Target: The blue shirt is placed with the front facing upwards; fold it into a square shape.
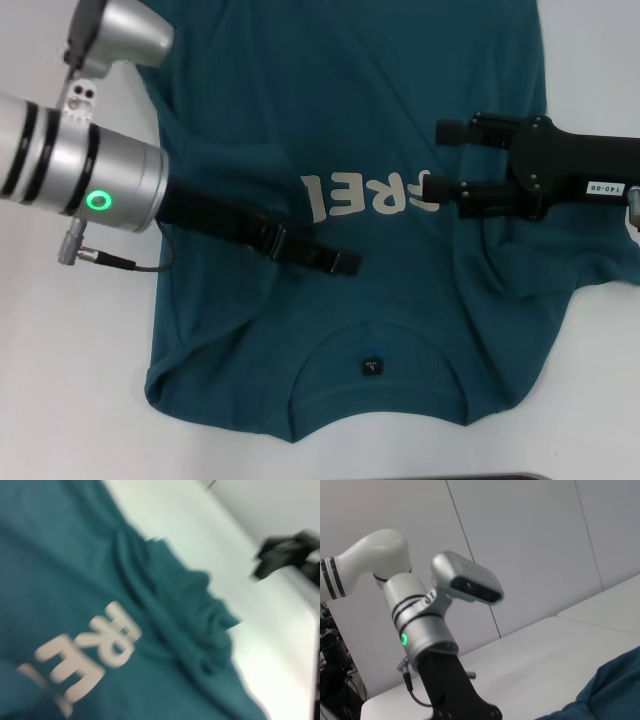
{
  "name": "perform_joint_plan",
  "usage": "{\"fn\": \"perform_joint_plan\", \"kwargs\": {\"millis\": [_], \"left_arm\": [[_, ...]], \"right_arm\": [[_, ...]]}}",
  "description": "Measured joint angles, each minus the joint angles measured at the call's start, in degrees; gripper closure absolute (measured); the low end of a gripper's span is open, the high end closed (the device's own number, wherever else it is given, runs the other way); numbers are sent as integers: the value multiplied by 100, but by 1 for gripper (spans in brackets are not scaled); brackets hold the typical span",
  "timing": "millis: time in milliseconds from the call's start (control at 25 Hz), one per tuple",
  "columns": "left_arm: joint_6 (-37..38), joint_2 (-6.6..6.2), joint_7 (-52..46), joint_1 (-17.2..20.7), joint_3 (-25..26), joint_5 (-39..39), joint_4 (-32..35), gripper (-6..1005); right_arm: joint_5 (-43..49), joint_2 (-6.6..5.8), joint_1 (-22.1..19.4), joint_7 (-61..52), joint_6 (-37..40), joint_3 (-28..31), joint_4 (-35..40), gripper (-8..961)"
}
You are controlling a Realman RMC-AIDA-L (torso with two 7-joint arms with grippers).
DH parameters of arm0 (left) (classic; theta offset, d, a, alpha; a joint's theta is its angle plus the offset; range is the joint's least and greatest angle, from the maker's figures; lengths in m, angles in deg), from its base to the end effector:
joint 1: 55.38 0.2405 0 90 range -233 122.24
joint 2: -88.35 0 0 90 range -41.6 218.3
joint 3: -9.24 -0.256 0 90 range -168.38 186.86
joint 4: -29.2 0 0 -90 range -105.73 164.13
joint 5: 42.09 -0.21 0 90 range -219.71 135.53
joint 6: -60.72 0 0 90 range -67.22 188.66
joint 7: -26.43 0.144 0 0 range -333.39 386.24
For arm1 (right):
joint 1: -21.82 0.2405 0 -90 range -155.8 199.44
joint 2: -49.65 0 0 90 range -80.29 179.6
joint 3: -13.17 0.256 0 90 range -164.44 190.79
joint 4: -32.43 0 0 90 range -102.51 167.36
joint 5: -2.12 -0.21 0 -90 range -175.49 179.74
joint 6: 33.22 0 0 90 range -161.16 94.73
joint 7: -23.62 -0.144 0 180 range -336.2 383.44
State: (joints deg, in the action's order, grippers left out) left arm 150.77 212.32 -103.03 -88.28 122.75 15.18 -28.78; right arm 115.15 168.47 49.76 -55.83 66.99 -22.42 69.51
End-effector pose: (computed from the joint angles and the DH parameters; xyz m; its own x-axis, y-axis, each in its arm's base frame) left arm -0.1809 0.3238 -0.0485 0.6935 0.7143 0.0936 0.7075 -0.6998 0.0986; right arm 0.2608 0.3025 0.0113 0.7166 -0.3571 -0.5992 -0.4536 -0.8911 -0.0114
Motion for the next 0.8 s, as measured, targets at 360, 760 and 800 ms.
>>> {"fn": "perform_joint_plan", "kwargs": {"millis": [360, 760, 800], "left_arm": [[219, -14, 663, 257, 928, 259, 4, 124], [-119, -1, 1782, 842, 2101, 537, 166, 123], [-122, -5, 1902, 898, 2268, 636, 240, 124]], "right_arm": [[0, -14, 26, -46, -15, 1, 0, 50], [25, -354, -28, -679, -27, 185, 0, 52], [32, -416, -43, -803, -20, 196, 0, 52]]}}
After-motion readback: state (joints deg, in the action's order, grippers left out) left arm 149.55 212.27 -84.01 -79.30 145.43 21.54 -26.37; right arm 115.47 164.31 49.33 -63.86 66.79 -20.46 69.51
